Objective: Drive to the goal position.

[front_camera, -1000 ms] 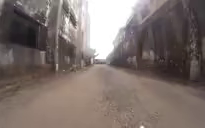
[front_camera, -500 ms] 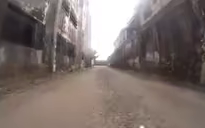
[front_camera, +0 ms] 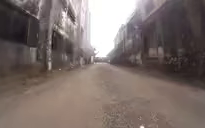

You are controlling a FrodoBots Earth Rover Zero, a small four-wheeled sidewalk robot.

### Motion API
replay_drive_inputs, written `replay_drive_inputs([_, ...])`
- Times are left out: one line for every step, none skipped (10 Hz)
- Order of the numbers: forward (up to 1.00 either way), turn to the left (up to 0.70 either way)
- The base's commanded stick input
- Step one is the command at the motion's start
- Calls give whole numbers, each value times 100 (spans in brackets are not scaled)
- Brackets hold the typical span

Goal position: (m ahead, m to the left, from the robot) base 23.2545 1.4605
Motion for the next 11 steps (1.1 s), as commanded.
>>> replay_drive_inputs([70,0])
replay_drive_inputs([70,0])
replay_drive_inputs([70,0])
replay_drive_inputs([70,0])
replay_drive_inputs([70,0])
replay_drive_inputs([70,0])
replay_drive_inputs([70,0])
replay_drive_inputs([70,0])
replay_drive_inputs([70,0])
replay_drive_inputs([70,0])
replay_drive_inputs([70,0])
